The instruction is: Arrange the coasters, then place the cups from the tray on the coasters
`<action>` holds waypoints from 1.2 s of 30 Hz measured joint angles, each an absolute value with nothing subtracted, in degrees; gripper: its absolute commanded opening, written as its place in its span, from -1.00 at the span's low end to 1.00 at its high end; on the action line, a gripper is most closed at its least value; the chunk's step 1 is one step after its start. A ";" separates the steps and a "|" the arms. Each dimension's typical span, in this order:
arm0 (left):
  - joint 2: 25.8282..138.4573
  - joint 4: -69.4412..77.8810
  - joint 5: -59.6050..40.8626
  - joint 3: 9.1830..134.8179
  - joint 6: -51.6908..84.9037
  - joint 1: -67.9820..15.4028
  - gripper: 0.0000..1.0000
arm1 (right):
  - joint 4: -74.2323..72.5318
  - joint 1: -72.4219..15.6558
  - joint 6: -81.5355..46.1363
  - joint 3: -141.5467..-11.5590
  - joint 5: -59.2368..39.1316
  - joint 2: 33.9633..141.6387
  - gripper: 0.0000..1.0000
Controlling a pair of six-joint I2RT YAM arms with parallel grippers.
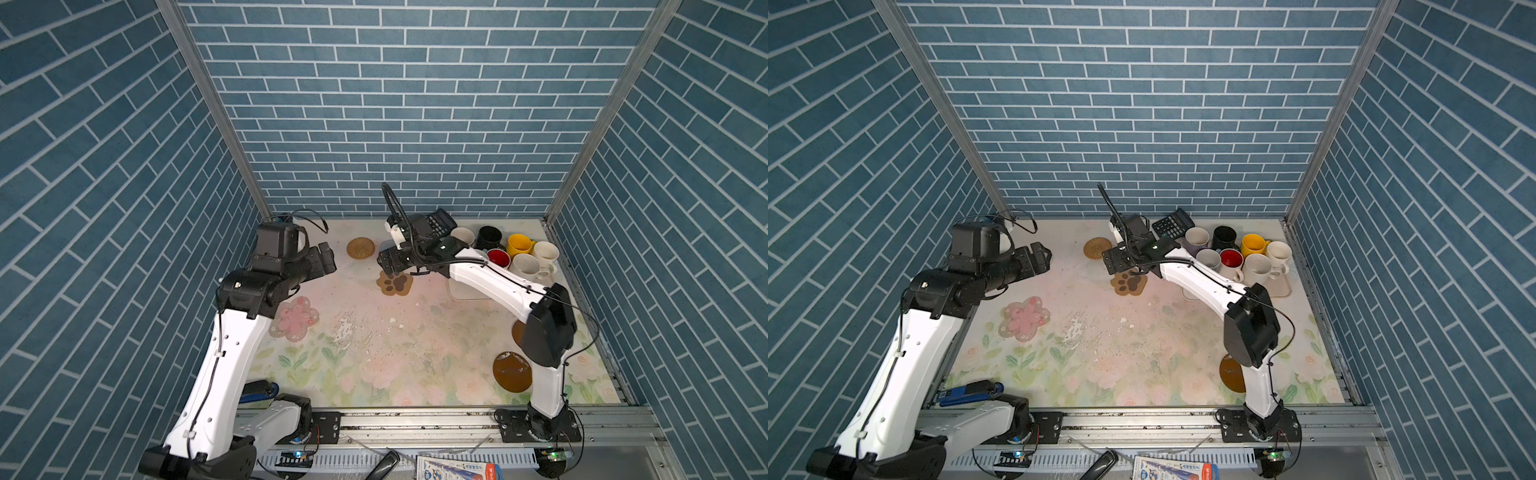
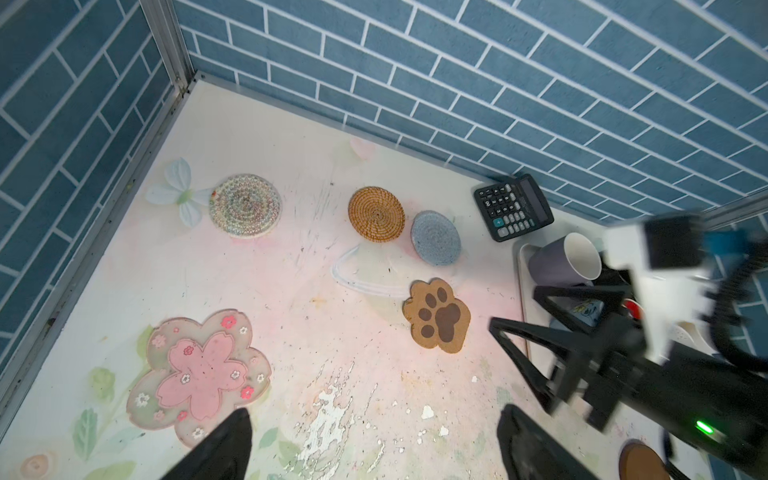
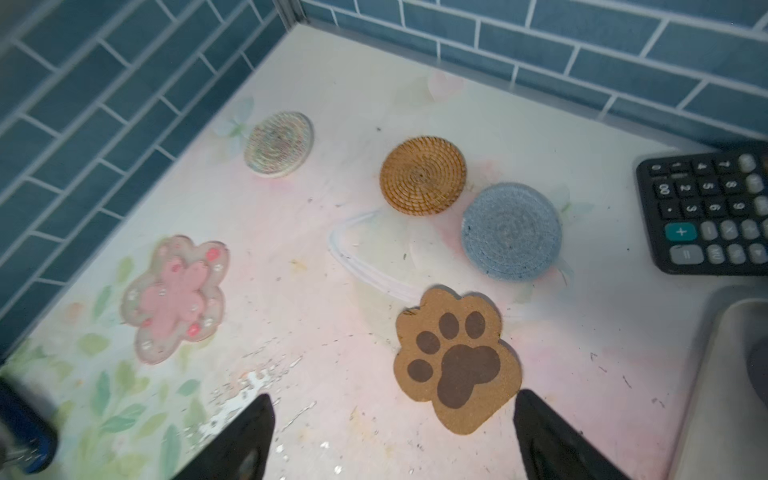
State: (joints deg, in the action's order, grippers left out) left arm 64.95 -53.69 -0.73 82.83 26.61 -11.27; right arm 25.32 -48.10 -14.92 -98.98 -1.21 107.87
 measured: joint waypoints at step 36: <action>116.11 -43.18 -1.34 97.12 23.68 8.43 -0.69 | 7.81 -36.25 -19.77 -54.65 -8.47 80.40 0.94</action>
